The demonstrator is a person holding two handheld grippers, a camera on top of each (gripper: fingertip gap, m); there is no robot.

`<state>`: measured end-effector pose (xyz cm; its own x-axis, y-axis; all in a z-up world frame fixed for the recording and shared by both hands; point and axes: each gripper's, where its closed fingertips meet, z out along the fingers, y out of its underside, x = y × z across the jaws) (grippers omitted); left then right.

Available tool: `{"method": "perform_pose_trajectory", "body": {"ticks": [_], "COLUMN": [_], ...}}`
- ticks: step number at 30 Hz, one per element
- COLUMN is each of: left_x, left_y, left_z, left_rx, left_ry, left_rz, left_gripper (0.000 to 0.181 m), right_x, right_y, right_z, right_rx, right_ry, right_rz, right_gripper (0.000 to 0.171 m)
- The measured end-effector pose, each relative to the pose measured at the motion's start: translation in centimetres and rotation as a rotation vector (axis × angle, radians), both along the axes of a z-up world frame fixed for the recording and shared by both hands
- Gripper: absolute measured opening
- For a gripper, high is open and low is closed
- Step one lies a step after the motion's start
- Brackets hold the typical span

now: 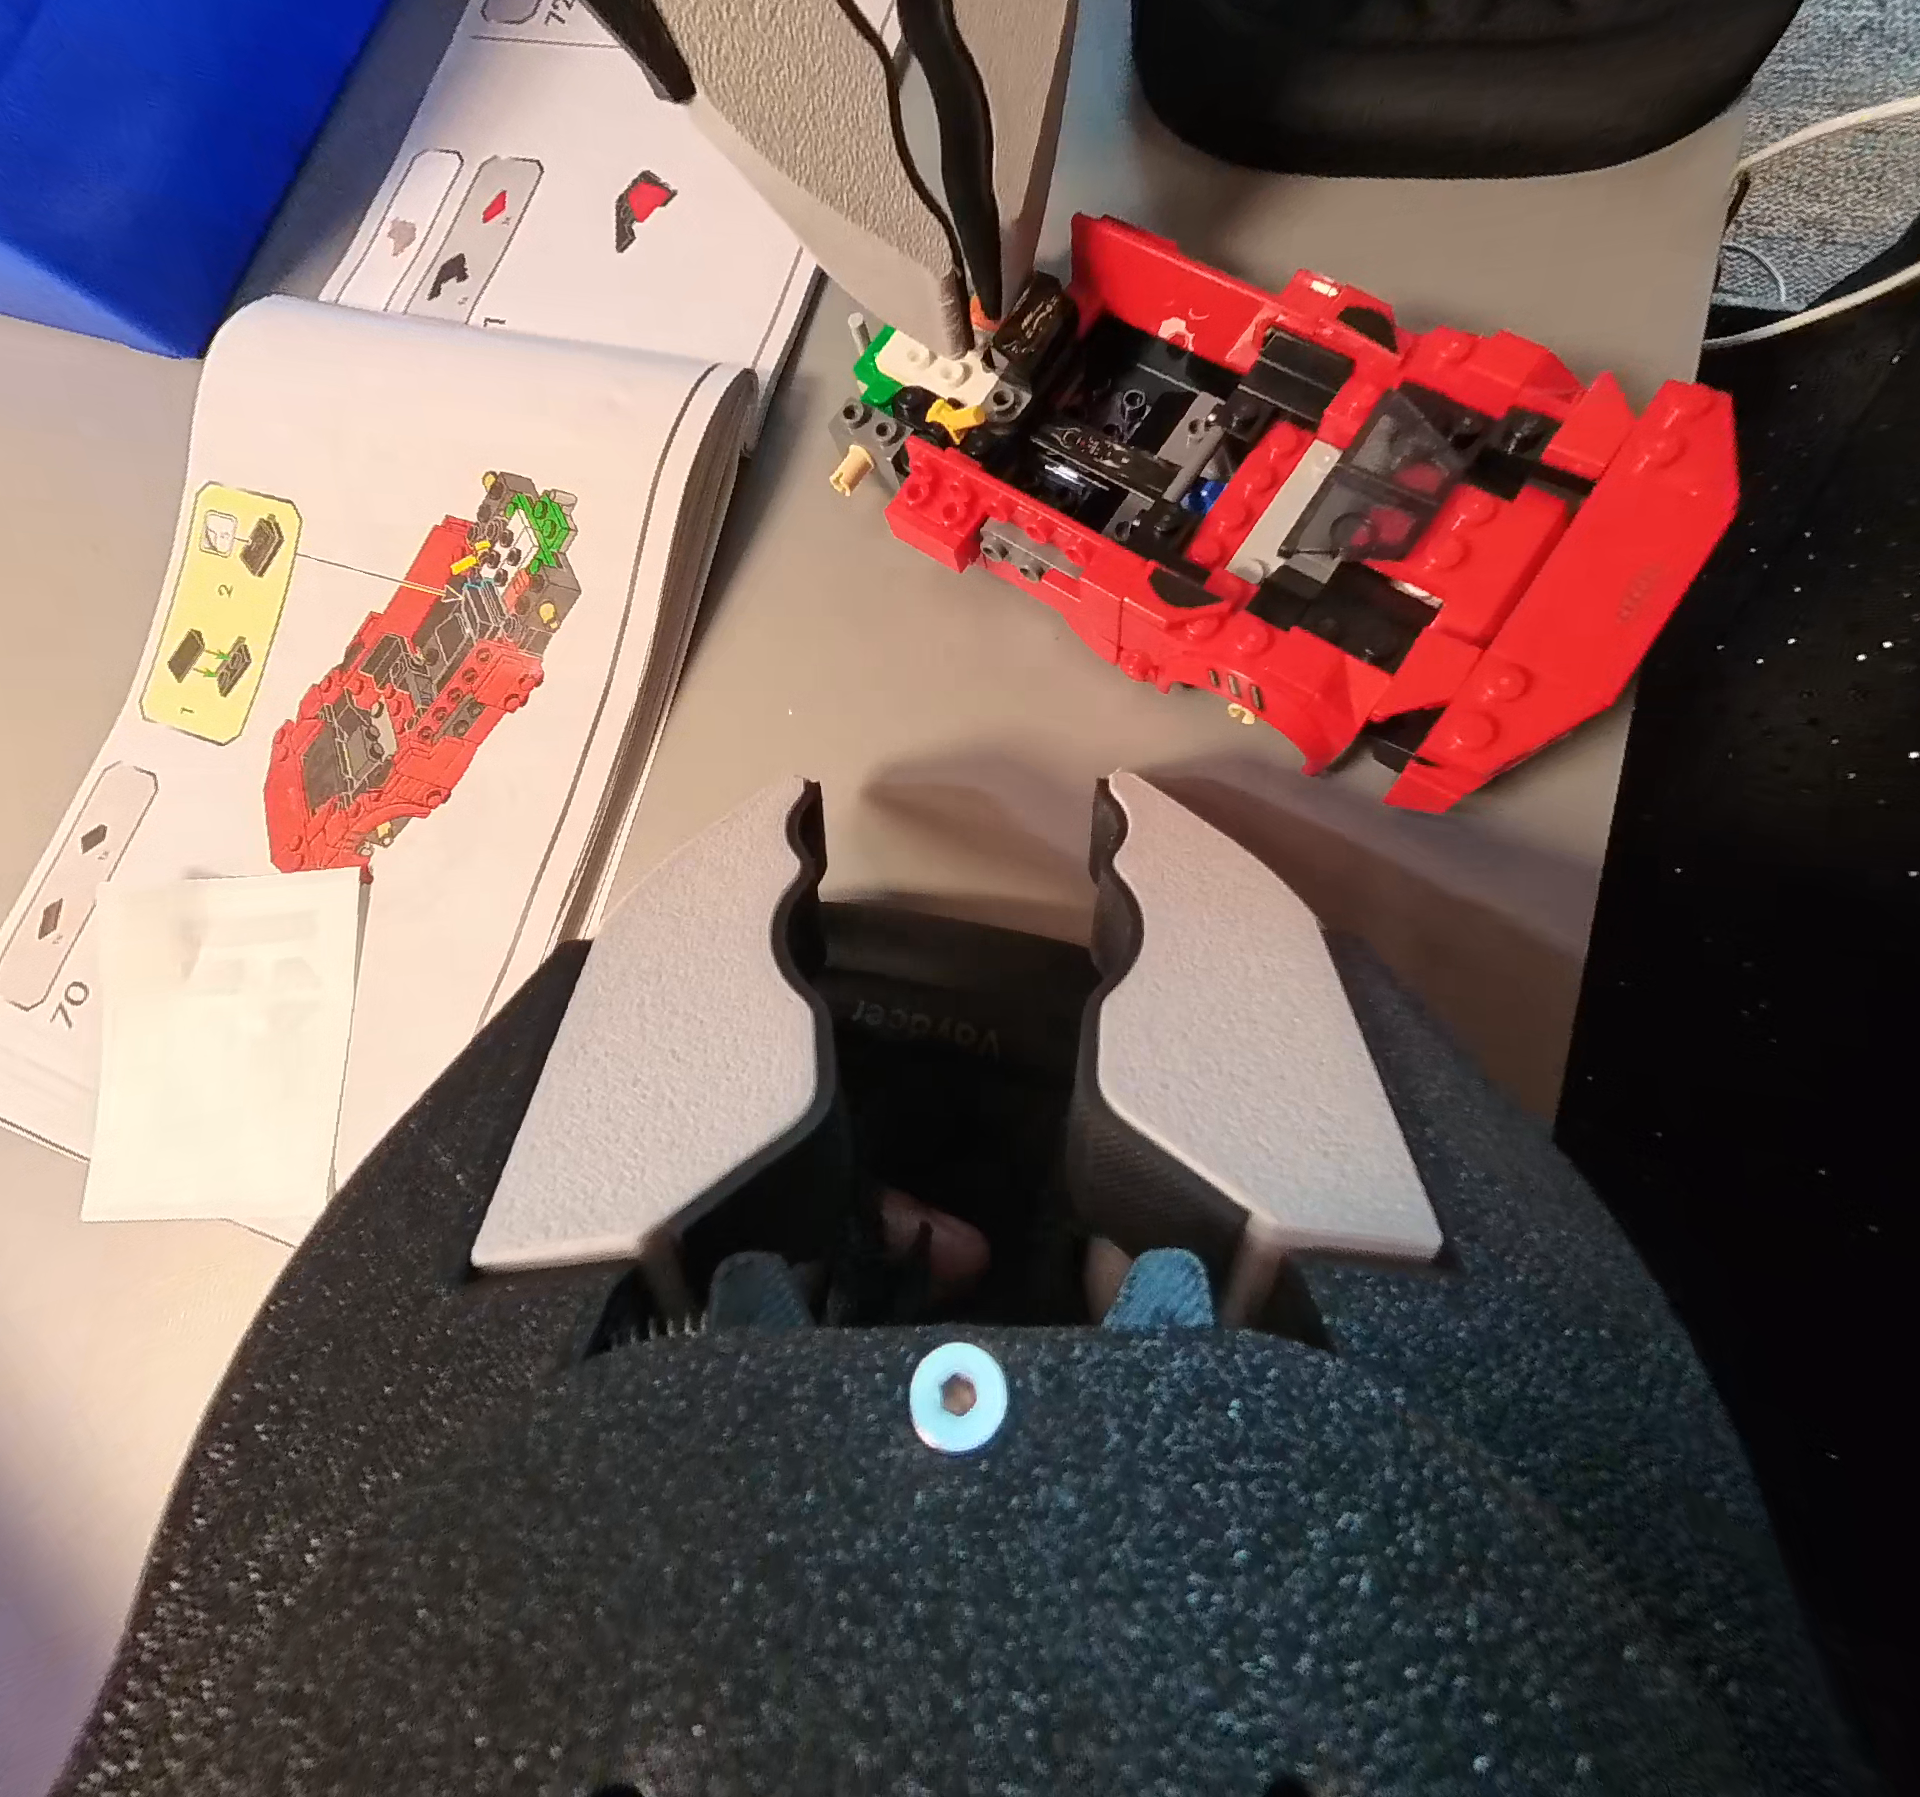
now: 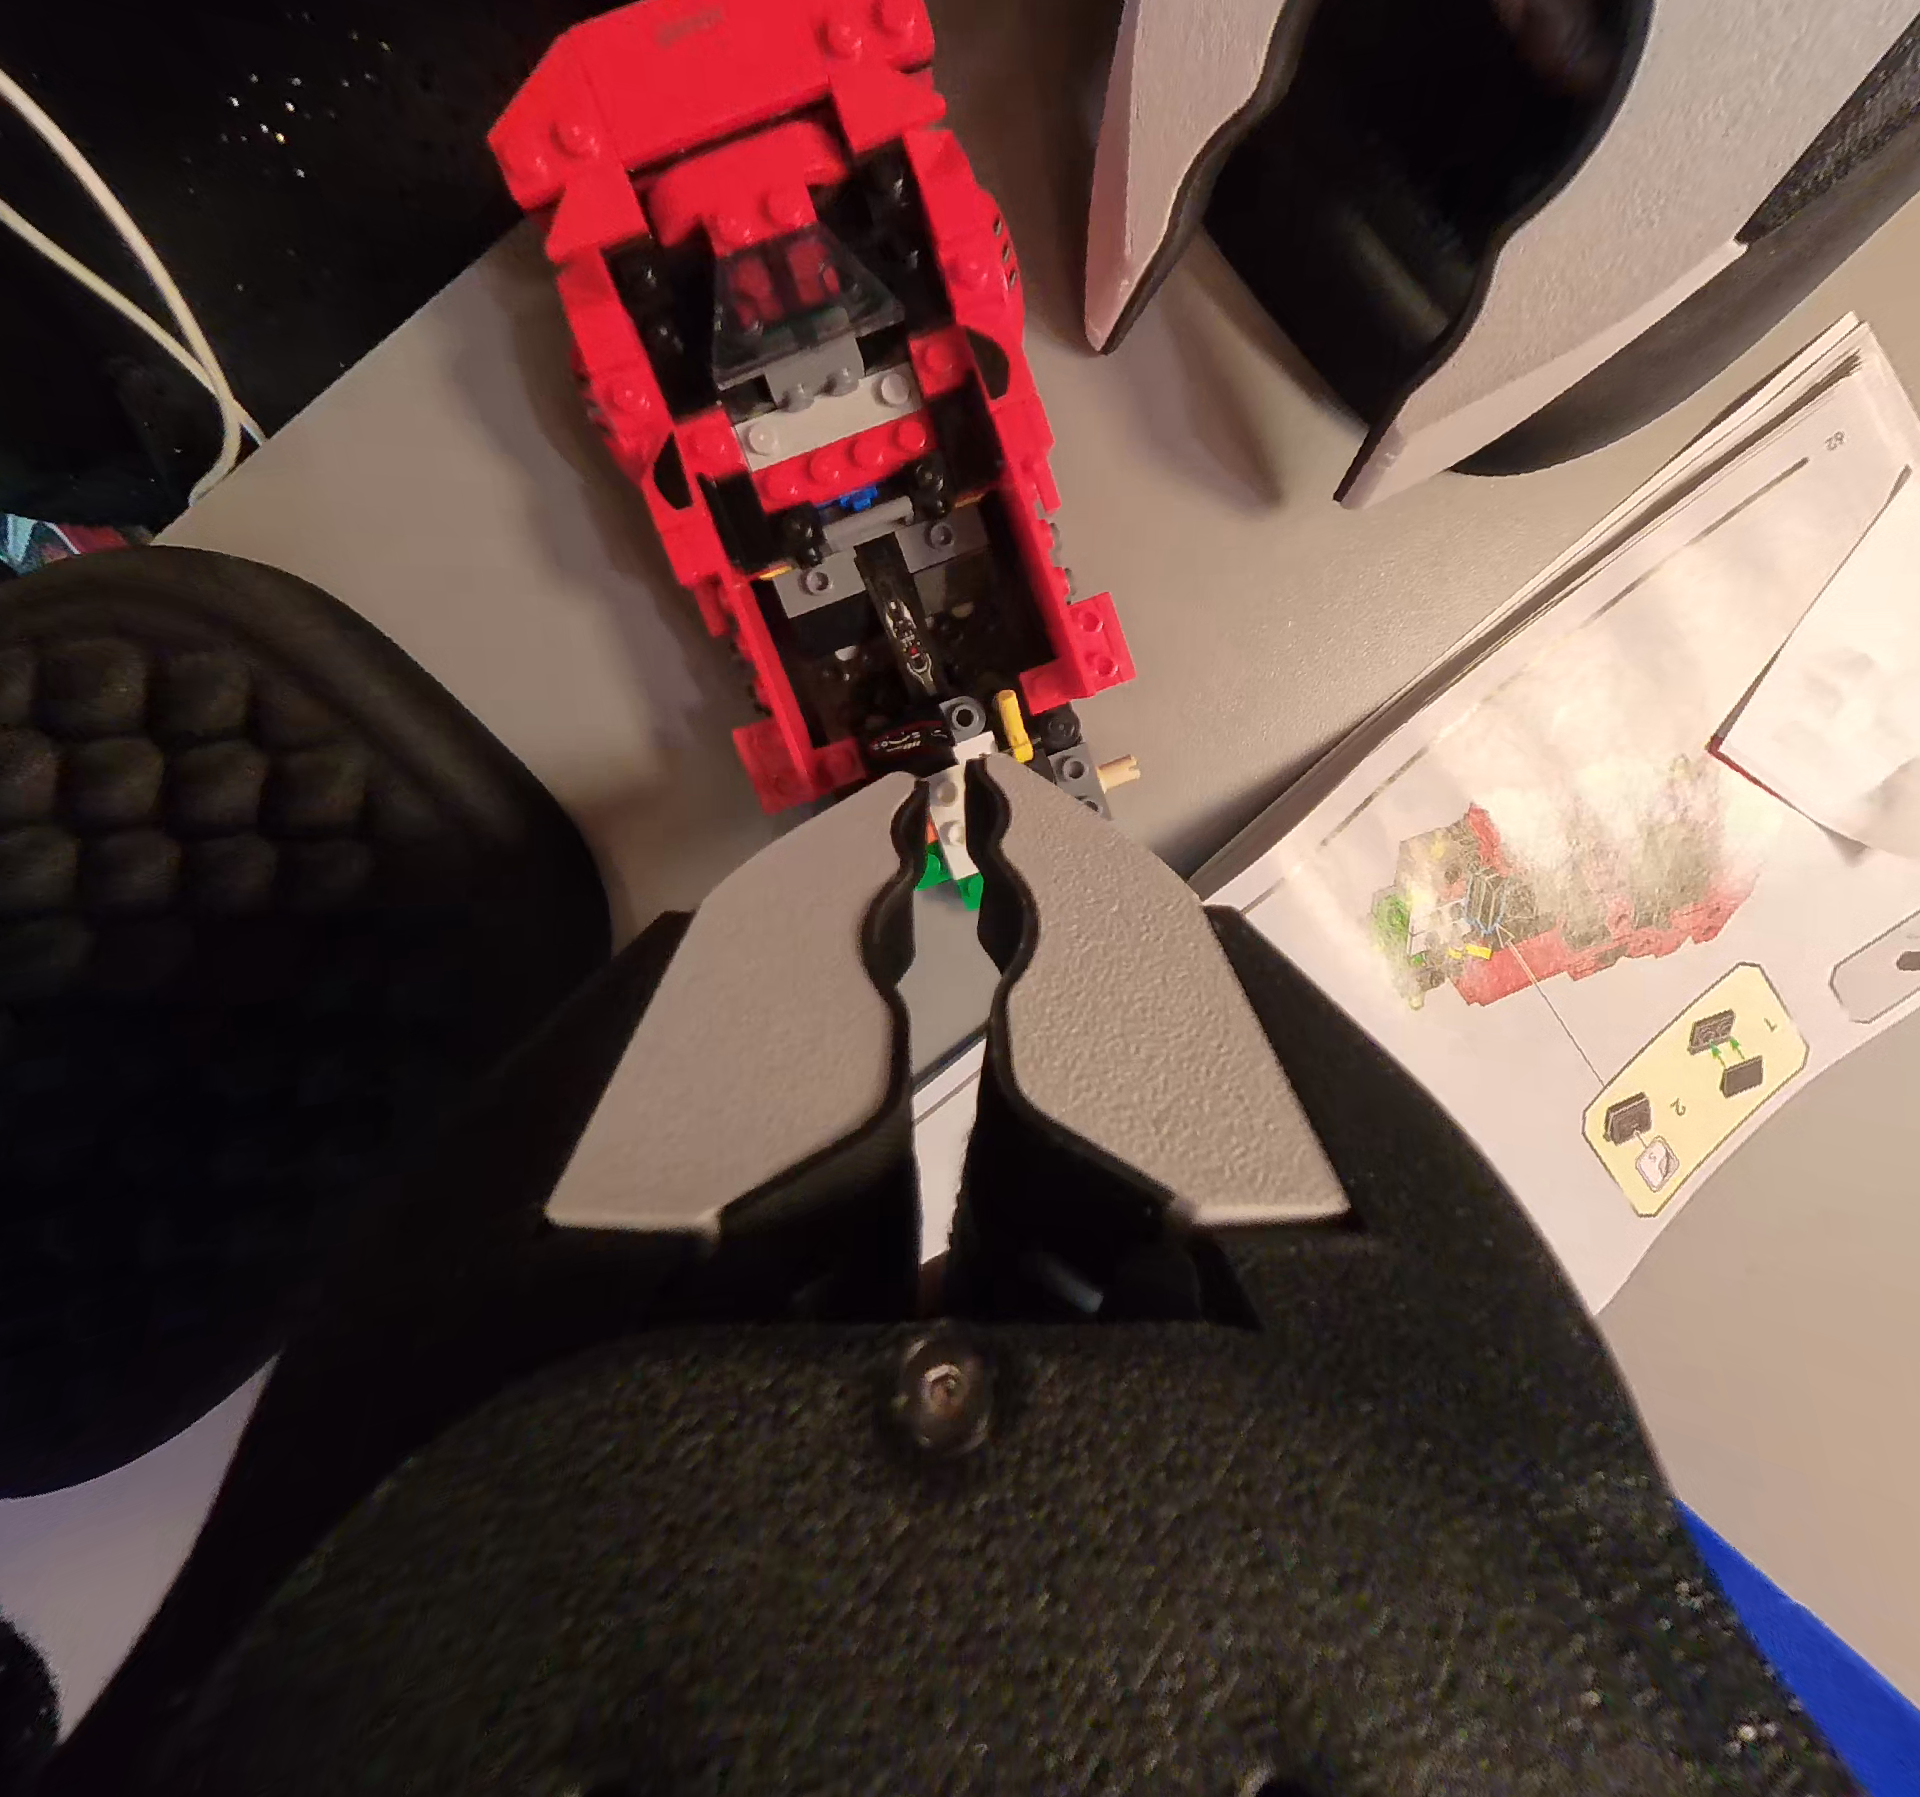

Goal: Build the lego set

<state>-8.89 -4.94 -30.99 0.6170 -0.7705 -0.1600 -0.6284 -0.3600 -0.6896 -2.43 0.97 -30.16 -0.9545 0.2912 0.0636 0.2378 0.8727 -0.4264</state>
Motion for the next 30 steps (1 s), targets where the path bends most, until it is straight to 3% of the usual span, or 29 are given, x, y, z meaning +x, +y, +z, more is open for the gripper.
{"method": "perform_pose_trajectory", "body": {"ticks": [30], "left_x": [-0.7], "left_y": [0.87], "left_z": [-0.1], "left_rx": [0.004], "left_ry": [-0.002], "left_rz": [0.004], "left_gripper": [0.05], "right_x": [-0.09], "right_y": [-0.11], "right_z": [0.06], "right_rx": [-0.047], "right_ry": [-0.036], "right_rz": [-0.013], "right_gripper": [0.0]}}
